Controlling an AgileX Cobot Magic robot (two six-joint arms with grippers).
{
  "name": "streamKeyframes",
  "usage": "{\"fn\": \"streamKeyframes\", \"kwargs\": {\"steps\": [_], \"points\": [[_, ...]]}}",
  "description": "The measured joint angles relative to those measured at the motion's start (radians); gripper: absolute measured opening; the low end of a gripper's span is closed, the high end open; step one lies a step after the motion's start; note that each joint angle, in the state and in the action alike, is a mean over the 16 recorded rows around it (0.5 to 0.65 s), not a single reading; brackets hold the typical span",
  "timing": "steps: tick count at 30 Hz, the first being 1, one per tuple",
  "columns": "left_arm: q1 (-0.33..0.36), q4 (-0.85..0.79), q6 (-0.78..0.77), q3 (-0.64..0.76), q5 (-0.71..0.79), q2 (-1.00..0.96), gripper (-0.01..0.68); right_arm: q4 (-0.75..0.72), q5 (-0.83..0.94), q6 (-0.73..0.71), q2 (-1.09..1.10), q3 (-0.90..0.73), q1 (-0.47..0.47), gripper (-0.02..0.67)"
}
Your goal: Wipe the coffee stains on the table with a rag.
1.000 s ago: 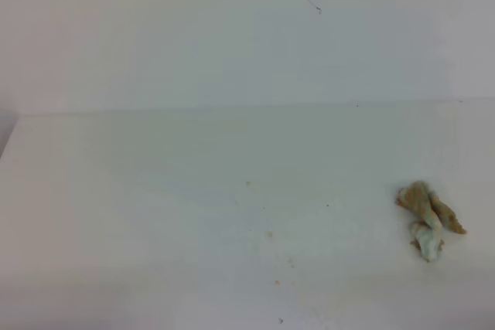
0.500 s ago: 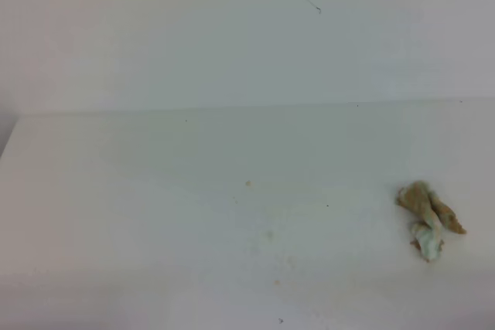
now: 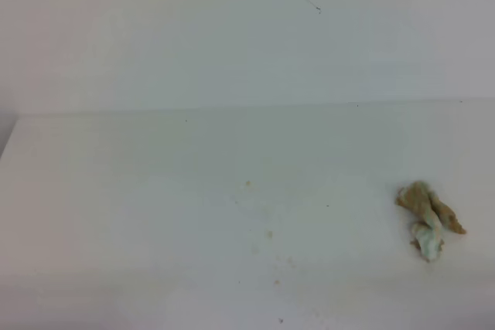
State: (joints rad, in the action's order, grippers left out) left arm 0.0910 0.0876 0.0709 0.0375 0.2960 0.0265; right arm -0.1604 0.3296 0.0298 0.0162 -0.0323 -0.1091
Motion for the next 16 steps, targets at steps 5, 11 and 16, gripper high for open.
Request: {"fn": "streamKeyframes", "kwargs": {"steps": [5,11,16], "points": [[0.0,0.001,0.0,0.0,0.0,0.0,0.0,0.0,0.0,0.0,-0.001,0.0,0.0,-0.003],[0.0,0.001,0.0,0.0,0.0,0.0,0.0,0.0,0.0,0.0,-0.001,0.0,0.0,-0.003],[0.0,0.001,0.0,0.0,0.0,0.0,0.001,0.0,0.0,0.0,-0.001,0.0,0.0,-0.003]]}}
